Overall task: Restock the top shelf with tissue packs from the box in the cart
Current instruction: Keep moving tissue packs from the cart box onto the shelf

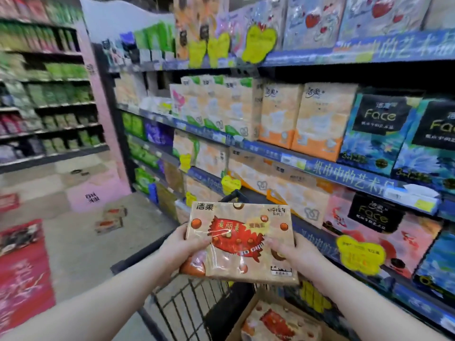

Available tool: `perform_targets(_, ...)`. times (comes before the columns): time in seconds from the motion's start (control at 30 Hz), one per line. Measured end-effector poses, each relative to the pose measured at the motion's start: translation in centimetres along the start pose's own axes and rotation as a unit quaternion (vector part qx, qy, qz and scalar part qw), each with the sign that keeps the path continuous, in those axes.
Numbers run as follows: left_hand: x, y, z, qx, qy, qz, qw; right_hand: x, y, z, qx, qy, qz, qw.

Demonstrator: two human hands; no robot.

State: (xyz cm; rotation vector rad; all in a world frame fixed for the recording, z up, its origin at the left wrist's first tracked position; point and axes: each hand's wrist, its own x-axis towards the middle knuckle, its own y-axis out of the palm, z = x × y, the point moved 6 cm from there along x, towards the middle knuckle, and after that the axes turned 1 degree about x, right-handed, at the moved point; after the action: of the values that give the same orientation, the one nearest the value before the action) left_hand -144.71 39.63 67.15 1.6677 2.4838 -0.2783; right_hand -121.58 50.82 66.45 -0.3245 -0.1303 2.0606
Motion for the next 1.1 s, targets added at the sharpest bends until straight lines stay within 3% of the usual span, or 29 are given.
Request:
perform_targets(0.17,-1.4,-9.8,-1.1,-0.024,0.021,-0.036,0.999,2.5,8.8,6.0,-0.037,-0.048,0.04,0.997)
perform_targets(0.6,-5.1,-44.3,-2.9,-0.022,0.064,-0.155,0.986,7.1,41.5,21.4,-0.11,-0.135,0.152,0.973)
perform_targets(0.9,-0.2,-55.0,-4.6,-0.046,0.093,-0.184,0.977,13.7,50.9,27.9,-0.131,-0.147,0.166,0.966)
perform_targets(1.1,7.4,-61.7,-7.4,-0.039,0.106,-0.202,0.973,23.1,56.0,31.5,-0.119,-0.179,0.185,0.959)
